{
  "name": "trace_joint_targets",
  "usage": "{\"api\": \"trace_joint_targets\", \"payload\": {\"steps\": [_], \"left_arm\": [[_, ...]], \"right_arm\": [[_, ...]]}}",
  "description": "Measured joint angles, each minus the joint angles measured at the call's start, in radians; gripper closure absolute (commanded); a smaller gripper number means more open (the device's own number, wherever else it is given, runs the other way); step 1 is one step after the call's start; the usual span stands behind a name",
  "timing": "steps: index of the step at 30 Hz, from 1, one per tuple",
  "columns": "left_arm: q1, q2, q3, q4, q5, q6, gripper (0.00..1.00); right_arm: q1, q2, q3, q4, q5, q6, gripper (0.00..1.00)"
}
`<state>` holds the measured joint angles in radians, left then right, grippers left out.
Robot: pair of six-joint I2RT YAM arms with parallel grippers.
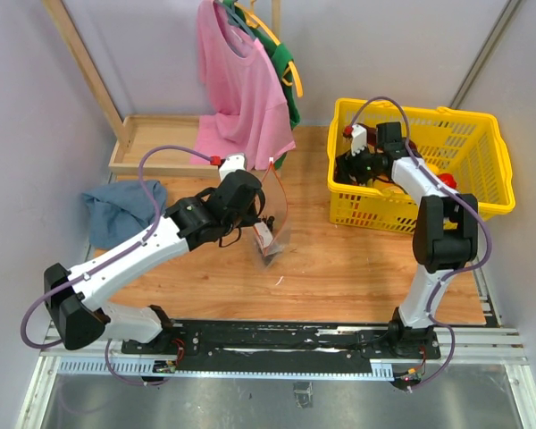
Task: Place the food in the zip-top bag and seal the zipper
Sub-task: Pick up the fake fruit from the bin.
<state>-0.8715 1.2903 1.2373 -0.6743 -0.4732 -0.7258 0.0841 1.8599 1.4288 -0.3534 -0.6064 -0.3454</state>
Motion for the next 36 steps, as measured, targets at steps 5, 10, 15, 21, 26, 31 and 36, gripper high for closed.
{"api": "trace_joint_targets", "payload": {"steps": [5,10,15,21,26,31,36], "left_arm": [[0.000,0.011,0.000,0.000,0.007,0.000,1.00],[0.000,0.023,0.000,0.001,0.015,0.000,1.00],[0.000,0.030,0.000,0.002,0.023,0.000,1.00],[0.000,0.030,0.000,0.007,0.025,0.000,1.00],[0.000,0.030,-0.001,0.007,0.025,0.000,1.00],[0.000,0.028,-0.001,0.007,0.025,0.000,1.00],[0.000,0.025,-0.007,0.011,0.025,0.000,1.00]], "right_arm": [[-0.012,0.039,-0.015,0.050,-0.013,-0.001,0.25],[-0.026,0.071,-0.020,0.110,-0.048,0.005,0.32],[-0.026,0.077,-0.040,0.135,-0.066,0.012,0.52],[-0.028,0.043,-0.080,0.177,-0.054,0.032,0.68],[-0.028,-0.061,-0.121,0.175,-0.018,0.051,0.72],[-0.028,-0.167,-0.146,0.172,0.045,0.086,0.79],[-0.028,-0.259,-0.172,0.127,0.166,0.143,0.79]]}}
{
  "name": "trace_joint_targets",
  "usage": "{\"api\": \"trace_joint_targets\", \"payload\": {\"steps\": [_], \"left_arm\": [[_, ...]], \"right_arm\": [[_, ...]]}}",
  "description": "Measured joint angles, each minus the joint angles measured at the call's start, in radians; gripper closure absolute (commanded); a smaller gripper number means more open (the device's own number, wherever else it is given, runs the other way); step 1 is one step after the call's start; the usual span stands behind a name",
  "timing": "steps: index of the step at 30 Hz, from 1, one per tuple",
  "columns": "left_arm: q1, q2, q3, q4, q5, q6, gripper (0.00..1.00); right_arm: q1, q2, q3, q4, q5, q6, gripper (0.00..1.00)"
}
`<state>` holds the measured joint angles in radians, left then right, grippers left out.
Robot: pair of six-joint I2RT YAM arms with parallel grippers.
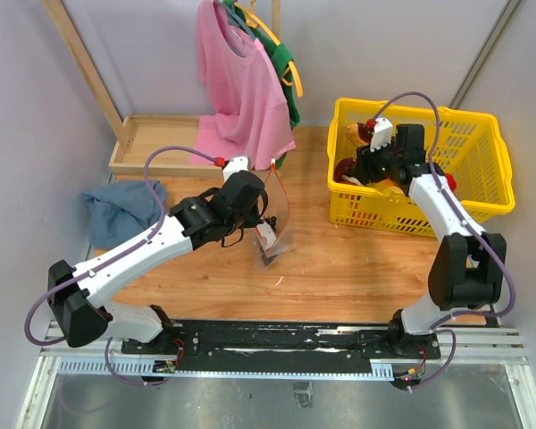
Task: Place the food in the zip-top bag and seal the zipper
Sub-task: Pick up the fake fruit from the bin.
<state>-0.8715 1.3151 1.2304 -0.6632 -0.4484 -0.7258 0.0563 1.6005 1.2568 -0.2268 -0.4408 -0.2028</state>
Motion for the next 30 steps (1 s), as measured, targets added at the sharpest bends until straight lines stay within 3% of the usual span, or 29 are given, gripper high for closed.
{"api": "trace_joint_targets", "payload": {"steps": [8,14,21,30], "left_arm": [[0.000,0.000,0.000,0.008,0.002,0.000,1.00],[0.000,0.000,0.000,0.008,0.007,0.001,1.00],[0.000,-0.003,0.000,0.010,0.018,0.000,1.00],[0.000,-0.016,0.000,0.011,0.024,0.000,1.00]], "right_arm": [[0.009,-0.217,0.006,-0.128,0.108,0.073,0.78],[0.064,-0.348,0.047,-0.183,0.097,0.101,0.78],[0.261,-0.439,0.047,-0.192,0.037,0.132,0.78],[0.555,-0.428,0.041,-0.123,-0.050,0.177,0.75]]}}
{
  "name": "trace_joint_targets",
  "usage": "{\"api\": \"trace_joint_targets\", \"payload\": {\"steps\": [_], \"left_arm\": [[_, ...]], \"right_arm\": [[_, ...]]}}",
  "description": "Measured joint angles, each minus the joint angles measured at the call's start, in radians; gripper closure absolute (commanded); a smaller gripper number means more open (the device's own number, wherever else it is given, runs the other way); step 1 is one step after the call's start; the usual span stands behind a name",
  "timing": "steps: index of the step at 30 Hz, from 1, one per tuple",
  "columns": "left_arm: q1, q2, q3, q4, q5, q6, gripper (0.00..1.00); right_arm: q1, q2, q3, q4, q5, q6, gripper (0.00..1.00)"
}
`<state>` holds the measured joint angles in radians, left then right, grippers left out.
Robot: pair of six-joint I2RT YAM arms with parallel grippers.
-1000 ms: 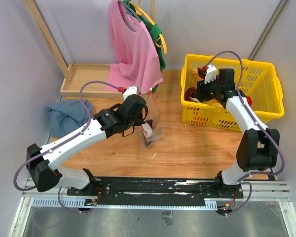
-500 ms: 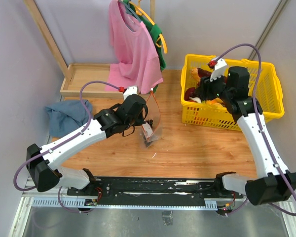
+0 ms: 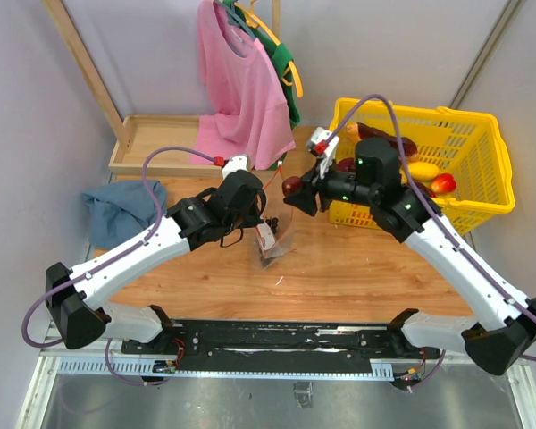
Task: Place the food in the zip-top bag and seal the zipper
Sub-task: Place the fake fruit in the zipper food storage bag, then pick up the fake fruit from the bin.
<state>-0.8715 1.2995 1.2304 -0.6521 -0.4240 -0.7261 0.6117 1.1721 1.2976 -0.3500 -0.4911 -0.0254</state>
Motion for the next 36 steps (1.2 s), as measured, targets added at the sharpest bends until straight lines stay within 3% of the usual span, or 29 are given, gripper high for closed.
{"api": "trace_joint_targets", "payload": {"steps": [8,16,22,36], "left_arm": [[0.000,-0.002,0.000,0.004,0.011,-0.002,1.00],[0.000,-0.022,-0.002,0.011,0.017,-0.004,1.00],[0.000,-0.027,-0.006,0.018,0.018,-0.004,1.00],[0.000,-0.027,-0.019,0.026,0.019,-0.011,1.00]], "right_arm": [[0.114,0.153,-0.003,0.039,-0.038,0.011,0.68],[0.114,0.219,-0.018,0.008,0.059,-0.007,0.40],[0.114,0.219,-0.018,-0.018,0.130,-0.029,0.30],[0.084,0.185,0.103,-0.162,0.182,-0.088,0.19]]}}
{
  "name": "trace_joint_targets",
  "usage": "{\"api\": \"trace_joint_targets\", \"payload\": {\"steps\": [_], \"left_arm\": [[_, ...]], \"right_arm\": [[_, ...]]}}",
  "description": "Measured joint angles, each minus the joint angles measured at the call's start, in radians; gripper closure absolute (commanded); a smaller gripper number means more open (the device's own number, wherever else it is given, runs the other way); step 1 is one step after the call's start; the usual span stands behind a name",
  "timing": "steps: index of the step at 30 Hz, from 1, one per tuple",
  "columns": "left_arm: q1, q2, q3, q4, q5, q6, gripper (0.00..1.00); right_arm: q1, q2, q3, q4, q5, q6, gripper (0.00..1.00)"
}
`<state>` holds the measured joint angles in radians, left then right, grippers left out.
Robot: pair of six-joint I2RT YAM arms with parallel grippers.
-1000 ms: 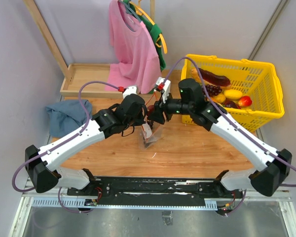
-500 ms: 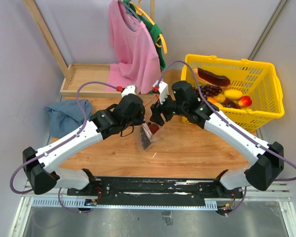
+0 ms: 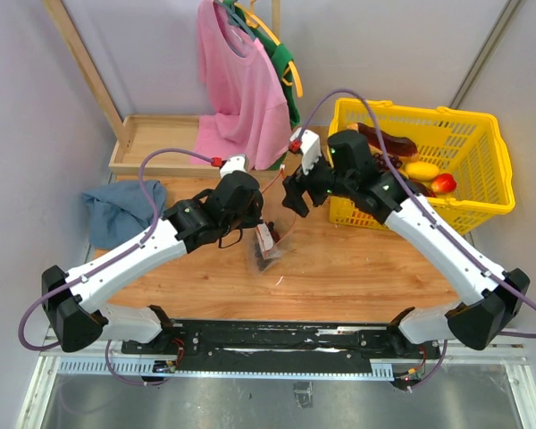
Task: Place the food in the zip-top bag and seal the zipper
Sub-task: Pick up the fake fruit from the bin.
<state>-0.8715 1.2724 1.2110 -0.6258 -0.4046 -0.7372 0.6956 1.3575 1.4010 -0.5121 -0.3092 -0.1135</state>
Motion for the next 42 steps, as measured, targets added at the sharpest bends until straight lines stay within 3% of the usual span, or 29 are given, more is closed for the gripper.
{"api": "trace_joint_targets", "payload": {"steps": [7,20,28,33,42], "left_arm": [[0.000,0.000,-0.002,0.001,0.000,-0.001,1.00],[0.000,0.000,-0.002,0.003,0.007,0.000,1.00],[0.000,0.000,-0.002,0.004,0.007,0.001,1.00],[0.000,0.000,-0.002,0.004,0.007,0.002,1.00],[0.000,0.006,-0.002,0.005,0.010,0.005,1.00]], "right_arm": [[-0.171,0.009,0.140,-0.135,0.025,-0.005,0.17],[-0.531,0.146,0.169,-0.211,0.016,0.055,0.16],[-0.613,0.296,0.169,-0.212,-0.042,0.092,0.20],[-0.619,0.385,0.158,-0.236,-0.059,0.119,0.16],[-0.616,0.412,0.100,-0.266,-0.088,0.186,0.21]]}}
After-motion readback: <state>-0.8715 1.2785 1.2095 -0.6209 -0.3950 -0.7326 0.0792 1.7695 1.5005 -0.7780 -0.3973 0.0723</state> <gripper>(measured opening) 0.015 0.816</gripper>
